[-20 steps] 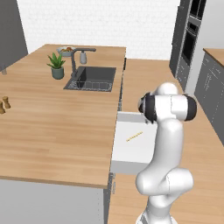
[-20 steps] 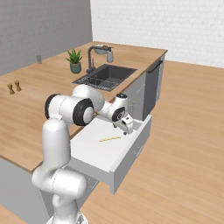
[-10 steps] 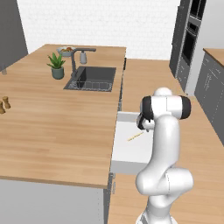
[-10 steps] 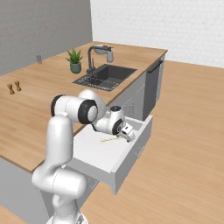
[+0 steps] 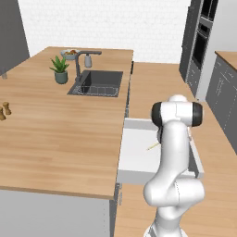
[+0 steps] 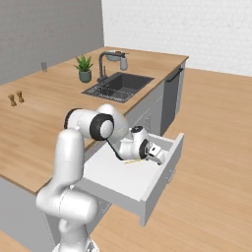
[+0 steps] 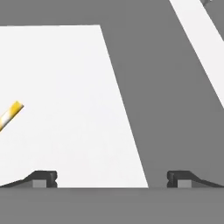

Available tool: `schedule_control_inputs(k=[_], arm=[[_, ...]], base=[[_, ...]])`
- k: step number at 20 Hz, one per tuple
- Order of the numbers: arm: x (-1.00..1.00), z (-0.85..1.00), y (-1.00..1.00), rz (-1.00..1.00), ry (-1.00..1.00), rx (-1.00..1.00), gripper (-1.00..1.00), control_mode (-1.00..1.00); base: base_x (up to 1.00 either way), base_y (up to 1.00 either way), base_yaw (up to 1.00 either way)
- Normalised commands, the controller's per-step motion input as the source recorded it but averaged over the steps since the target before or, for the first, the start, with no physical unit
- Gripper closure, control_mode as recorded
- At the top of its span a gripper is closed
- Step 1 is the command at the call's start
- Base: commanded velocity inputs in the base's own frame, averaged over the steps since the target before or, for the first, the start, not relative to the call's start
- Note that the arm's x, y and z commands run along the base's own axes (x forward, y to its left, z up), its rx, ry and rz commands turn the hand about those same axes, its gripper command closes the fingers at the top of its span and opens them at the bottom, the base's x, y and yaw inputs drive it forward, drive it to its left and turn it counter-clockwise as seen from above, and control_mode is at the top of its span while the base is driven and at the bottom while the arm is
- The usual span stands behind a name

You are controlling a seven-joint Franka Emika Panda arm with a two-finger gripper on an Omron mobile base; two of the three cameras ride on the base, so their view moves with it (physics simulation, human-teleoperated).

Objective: Take a straw from the drawer in front and place it inside the glass cup on the dining counter.

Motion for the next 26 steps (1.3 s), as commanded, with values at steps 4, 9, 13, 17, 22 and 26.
schedule_control_inputs(k=[4,9,13,17,22,26], arm=[[-0.27,0.64,-0.42,0.05,-0.09,0.06,-1.00,-1.00],[0.00,0.95,0.68,0.10,-0.03,0.20,-1.00,-1.00],[0.20,0.52,0.68,0.05,0.00,0.16,-1.00,-1.00],[0.56,-0.01,0.07,0.00,0.02,0.12,-1.00,-1.00],[0.55,-0.44,0.00,0.00,0.03,0.01,-1.00,-1.00],[0.47,-0.55,0.00,0.00,0.08,0.00,-1.00,-1.00]], base=[[0.00,0.00,0.00],[0.00,0.00,0.00],[0.00,0.00,0.00],[0.00,0.00,0.00],[0.00,0.00,0.00],[0.00,0.00,0.00]])
